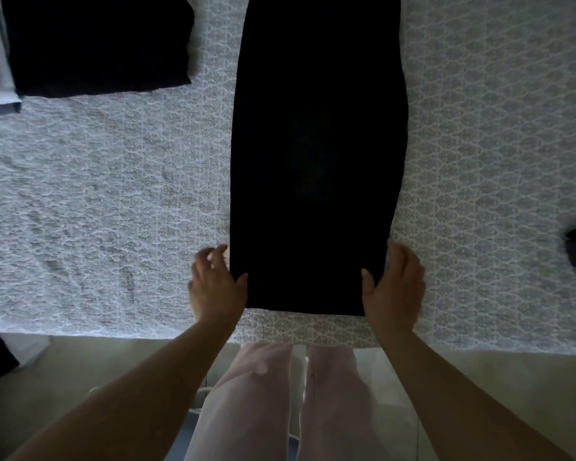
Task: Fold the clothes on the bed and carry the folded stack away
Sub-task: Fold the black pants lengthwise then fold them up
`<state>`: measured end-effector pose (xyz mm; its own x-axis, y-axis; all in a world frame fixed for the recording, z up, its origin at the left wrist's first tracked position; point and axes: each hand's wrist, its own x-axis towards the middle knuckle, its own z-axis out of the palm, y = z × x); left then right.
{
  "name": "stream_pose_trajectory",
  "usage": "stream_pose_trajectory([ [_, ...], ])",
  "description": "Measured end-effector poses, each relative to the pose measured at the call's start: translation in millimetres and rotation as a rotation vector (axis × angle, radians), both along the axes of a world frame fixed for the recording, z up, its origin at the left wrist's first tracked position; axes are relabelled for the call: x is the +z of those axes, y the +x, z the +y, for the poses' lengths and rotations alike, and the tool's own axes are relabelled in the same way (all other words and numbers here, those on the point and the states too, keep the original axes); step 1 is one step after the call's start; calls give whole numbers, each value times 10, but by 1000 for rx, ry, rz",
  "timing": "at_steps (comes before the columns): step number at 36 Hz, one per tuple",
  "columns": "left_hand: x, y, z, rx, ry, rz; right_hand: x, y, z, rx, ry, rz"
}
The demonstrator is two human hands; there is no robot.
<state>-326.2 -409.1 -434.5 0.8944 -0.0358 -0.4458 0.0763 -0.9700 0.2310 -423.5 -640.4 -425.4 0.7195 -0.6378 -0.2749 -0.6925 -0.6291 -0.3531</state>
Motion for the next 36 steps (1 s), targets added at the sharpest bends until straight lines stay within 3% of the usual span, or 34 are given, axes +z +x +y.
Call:
stream_pose_trajectory([
  [2, 39, -49, -80, -359, -79, -242, 3, 42, 39, 284, -127, -91],
  [3, 30, -77, -122, -551, -105, -278, -16, 39, 68, 453, -143, -100],
  [5, -23, -107, -175, -851, -19, -116, -77, 12, 125, 701, -99, -6],
  [7, -139, -107, -143, -960, 183, 132, -145, -52, 134, 807, -51, 208],
  [11, -213, -15, -20, -976, 307, 212, -281, -170, 10, 816, -68, 444],
  [15, -202, 14, 44, -990, 276, 195, -261, -175, -15, 842, -142, 507],
  [21, -124, -13, 49, -956, 285, 220, -209, -190, 11, 812, -97, 548],
  [27, 119, 64, 31, -889, 287, 268, 7, 26, -120, 683, 108, 467],
  [36, 413, 235, -247, -776, 214, 28, 510, 482, -499, 490, 462, 387],
])
